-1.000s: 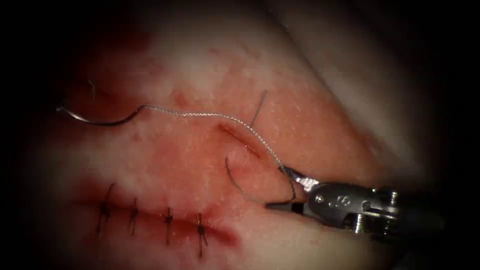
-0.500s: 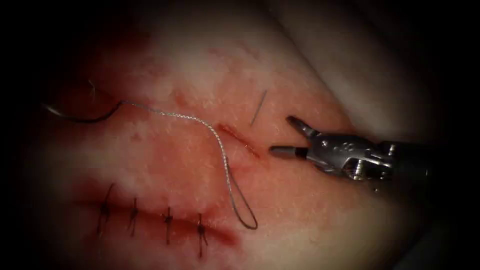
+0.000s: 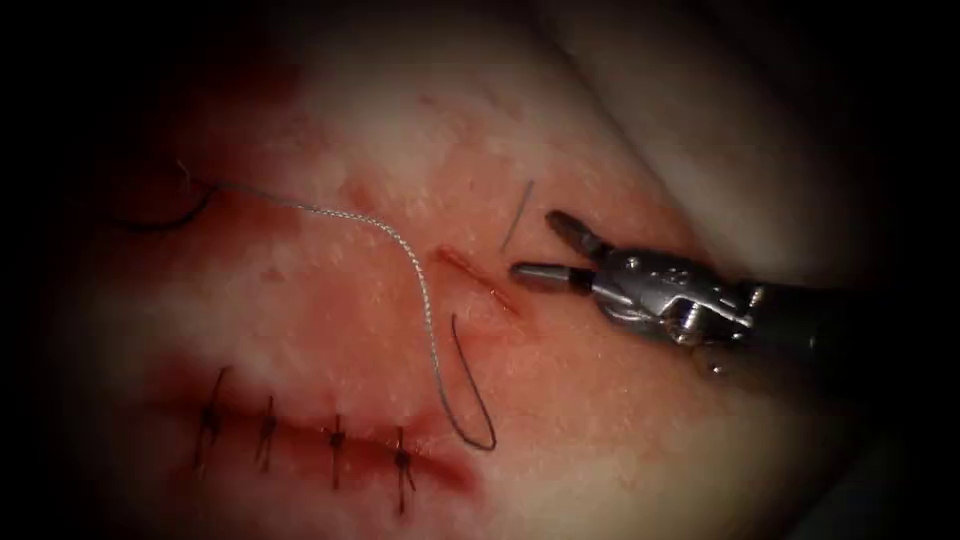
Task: Wound Closure
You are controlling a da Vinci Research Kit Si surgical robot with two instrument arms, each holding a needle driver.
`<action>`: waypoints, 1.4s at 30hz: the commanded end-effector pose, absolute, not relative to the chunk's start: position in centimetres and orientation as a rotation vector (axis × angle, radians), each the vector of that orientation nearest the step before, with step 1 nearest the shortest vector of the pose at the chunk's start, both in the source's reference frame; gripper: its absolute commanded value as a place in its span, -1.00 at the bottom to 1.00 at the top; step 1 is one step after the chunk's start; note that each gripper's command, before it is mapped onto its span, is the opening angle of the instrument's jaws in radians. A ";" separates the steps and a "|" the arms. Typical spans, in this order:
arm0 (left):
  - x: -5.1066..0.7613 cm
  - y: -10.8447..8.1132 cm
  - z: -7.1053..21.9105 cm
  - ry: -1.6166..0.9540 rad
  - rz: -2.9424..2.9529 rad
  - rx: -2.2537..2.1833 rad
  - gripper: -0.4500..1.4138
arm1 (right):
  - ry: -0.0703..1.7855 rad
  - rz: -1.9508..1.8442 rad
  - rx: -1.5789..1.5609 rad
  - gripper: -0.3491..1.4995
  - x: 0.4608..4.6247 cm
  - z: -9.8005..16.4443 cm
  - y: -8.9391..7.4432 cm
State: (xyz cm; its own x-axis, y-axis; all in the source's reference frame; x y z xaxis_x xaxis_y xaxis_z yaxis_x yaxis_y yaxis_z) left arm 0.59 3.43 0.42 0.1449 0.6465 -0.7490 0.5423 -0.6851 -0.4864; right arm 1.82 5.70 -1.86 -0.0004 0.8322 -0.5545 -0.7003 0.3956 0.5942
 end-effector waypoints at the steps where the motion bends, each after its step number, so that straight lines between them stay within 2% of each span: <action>1: 0.53 3.4 0.5 -1.196 1.593 -2.297 -0.89 | 0.997 1.269 0.166 0.76 1.86 -1.7 5.7; 5: 0.50 3.4 0.5 -1.174 1.595 -2.290 -0.89 | 1.042 1.398 0.214 0.82 1.87 -1.5 5.7; 12: 0.39 3.3 0.6 -1.146 1.627 -2.281 -0.89 | 1.090 1.448 0.292 0.67 2.01 -1.5 5.8; 14: 0.36 3.3 0.6 -1.142 1.630 -2.281 -0.89 | 1.096 1.442 0.327 0.53 2.04 -1.5 5.8; 15: 0.36 3.3 0.6 -1.141 1.631 -2.281 -0.89 | 1.100 1.435 0.337 0.38 2.04 -1.5 5.8; 16: 0.35 3.3 0.6 -1.146 1.633 -2.273 -0.89 | 1.112 1.418 0.361 0.02 2.04 -1.5 5.8; 18: 0.33 3.3 0.6 -1.144 1.639 -2.271 -0.89 | 1.138 1.390 0.393 -1.00 2.03 -1.5 5.9; 42: 0.19 3.2 0.8 -1.152 1.675 -2.233 -0.89 | 1.185 1.391 0.296 -1.00 1.87 -1.9 6.2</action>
State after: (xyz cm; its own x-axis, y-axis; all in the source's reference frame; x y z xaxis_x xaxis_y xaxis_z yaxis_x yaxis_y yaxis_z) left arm 0.22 3.24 0.74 0.0958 0.6265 -0.7735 0.4926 -0.7050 -0.5101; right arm 1.81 6.24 -1.92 -0.2425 0.8498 -0.4680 -0.5931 0.2519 0.7647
